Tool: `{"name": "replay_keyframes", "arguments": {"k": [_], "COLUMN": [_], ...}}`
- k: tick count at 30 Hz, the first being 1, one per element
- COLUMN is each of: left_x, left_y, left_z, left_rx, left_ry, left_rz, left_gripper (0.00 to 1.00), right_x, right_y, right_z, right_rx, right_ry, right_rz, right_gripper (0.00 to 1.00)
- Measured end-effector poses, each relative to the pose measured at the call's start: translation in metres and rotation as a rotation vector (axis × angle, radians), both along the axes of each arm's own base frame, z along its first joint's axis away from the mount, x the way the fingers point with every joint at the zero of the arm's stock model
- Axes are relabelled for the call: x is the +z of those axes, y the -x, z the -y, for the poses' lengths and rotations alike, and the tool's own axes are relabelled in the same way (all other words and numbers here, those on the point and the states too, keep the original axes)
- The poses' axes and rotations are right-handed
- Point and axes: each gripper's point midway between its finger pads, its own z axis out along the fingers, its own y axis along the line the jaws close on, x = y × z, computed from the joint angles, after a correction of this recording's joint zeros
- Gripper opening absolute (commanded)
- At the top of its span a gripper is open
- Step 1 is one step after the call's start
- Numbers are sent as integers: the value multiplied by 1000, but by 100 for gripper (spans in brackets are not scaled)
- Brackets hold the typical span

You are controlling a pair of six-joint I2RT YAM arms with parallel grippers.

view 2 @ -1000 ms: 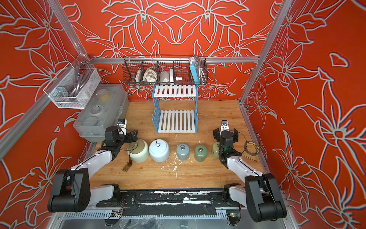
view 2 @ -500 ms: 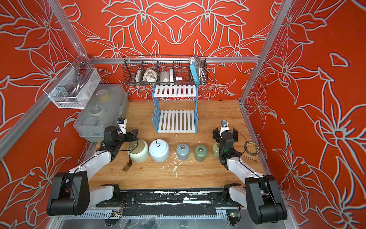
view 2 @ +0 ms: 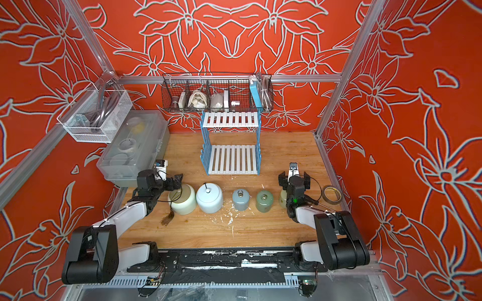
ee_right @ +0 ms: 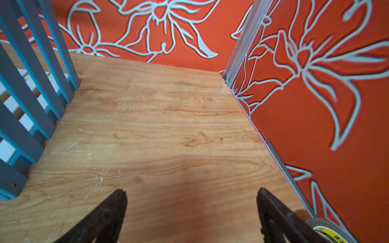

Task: Remove the tea canisters from the shelf
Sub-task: Reset both arms

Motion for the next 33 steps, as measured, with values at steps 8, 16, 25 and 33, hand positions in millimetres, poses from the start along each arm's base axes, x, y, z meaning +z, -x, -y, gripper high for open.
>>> {"name": "replay_keyframes", "arguments": {"k": [8,16,25,33], "left_x": [3,8,9,8], "left_y": [-9,-14,-15,-15], "left_z": [7,4,2,-2], "left_rx": [-25,8,28,49], "left_ry": [45,54,45,40], "left_rz": [106,202,209,209], "left_gripper": [99,99,99,98], "right_x": [2,3,3,3], "right_y": [1,2,3,3], "right_z": [1,1,1,2], "right_rx": [2,2,2,1], "right_ry": [-9,-13,-14,-14], "right_rz": [22,35,34,35], "right_gripper": [99,99,99,99]}}
